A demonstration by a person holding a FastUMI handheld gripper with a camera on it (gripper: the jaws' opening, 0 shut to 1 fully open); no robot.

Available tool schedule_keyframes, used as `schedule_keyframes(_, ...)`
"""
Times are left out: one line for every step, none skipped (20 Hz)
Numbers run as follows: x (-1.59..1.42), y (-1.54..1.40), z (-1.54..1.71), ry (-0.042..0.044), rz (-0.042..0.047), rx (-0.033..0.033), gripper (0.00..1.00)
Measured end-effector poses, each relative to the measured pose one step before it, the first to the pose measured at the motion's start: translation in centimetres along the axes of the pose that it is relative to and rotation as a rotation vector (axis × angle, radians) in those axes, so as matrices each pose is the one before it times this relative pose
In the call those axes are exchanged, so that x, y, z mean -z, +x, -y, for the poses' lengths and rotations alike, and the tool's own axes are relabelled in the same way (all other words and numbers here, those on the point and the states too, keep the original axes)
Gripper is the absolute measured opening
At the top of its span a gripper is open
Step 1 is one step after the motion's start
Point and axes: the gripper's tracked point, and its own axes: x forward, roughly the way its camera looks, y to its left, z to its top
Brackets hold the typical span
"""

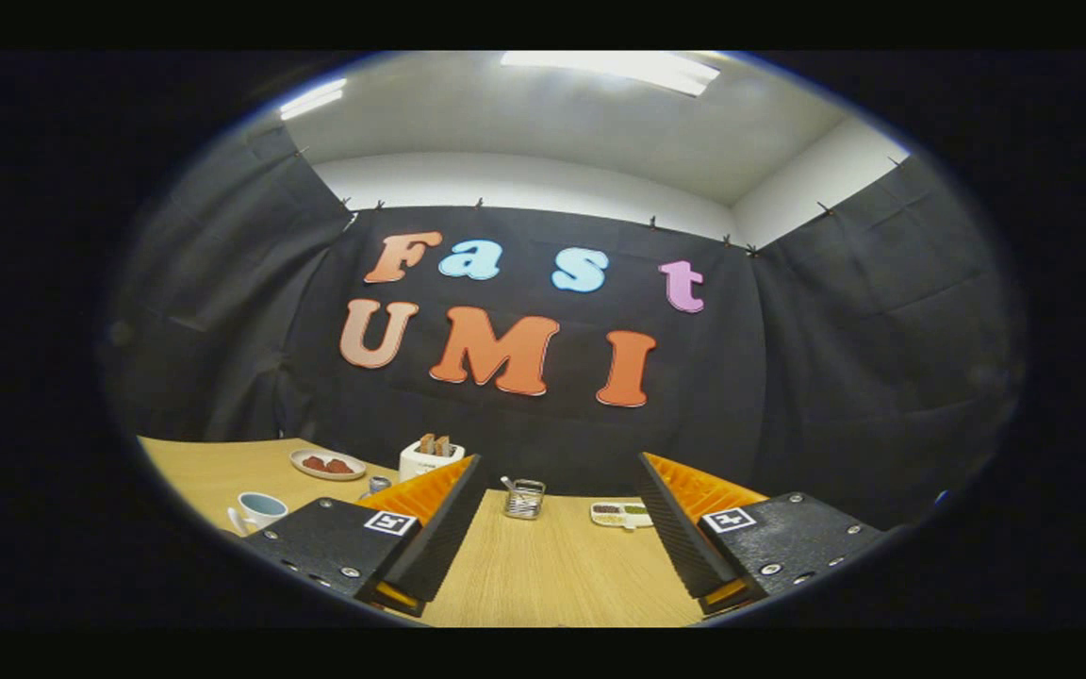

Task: Take the bottle from table, then pour the juice into the cup, finally place the bottle on the coaster

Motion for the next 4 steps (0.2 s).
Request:
schedule_keyframes(-0.117, 0.176, -0.145, 0.00286, 0.00149, 0.00481, 0.94)
schedule_keyframes(-0.167, 0.207, 0.026, -0.00440, 0.00360, 0.01133, 0.94)
schedule_keyframes(-0.103, 0.141, -0.013, -0.01077, 0.00663, 0.01381, 0.94)
schedule_keyframes(0.170, 0.183, -0.239, -0.01113, -0.00229, 0.00845, 0.94)
